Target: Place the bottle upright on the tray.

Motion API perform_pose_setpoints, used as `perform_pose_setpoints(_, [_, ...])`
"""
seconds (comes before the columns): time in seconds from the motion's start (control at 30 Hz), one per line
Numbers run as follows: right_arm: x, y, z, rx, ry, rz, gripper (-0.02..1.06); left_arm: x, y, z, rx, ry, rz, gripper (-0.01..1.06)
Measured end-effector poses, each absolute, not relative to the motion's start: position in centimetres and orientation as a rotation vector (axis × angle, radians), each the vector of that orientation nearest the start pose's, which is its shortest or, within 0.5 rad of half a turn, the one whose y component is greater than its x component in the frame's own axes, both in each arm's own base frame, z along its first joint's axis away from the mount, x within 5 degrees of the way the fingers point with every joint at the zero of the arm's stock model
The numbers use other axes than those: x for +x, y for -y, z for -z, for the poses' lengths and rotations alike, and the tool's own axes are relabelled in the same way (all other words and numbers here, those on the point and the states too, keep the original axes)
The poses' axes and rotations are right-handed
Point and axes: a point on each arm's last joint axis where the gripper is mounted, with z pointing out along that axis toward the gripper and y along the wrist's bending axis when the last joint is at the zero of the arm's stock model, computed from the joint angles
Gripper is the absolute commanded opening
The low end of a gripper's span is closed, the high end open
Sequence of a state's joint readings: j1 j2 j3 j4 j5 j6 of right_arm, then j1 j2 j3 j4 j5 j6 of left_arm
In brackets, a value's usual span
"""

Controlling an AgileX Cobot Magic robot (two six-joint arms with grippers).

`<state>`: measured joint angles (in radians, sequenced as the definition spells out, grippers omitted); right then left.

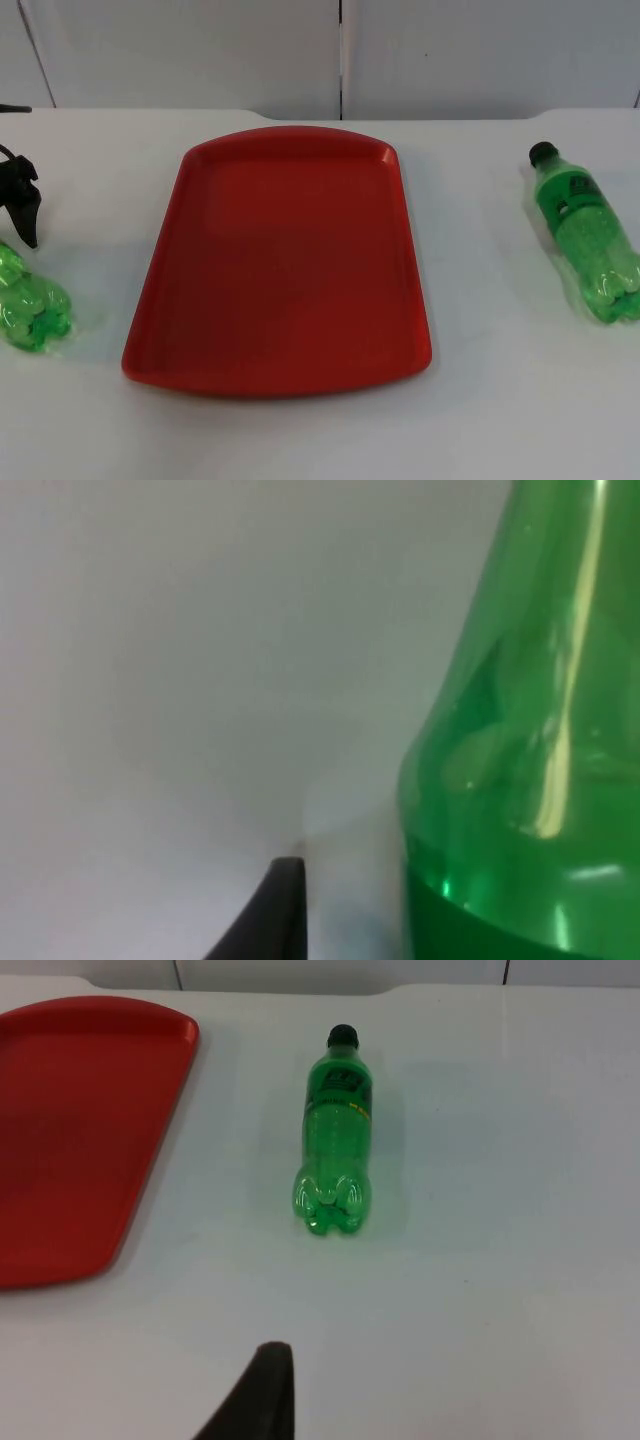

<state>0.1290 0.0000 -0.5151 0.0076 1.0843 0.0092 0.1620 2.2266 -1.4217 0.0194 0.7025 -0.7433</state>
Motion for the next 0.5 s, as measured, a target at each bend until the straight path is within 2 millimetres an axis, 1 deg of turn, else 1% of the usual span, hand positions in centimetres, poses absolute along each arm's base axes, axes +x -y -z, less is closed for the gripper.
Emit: perform_pose_setpoints(0.5, [-0.77,0.04,-27.95,-0.133,-2.05,-0.089,1.05,41.47,-6.88,-8.34,-1.273,-2.704,0.048,1.05])
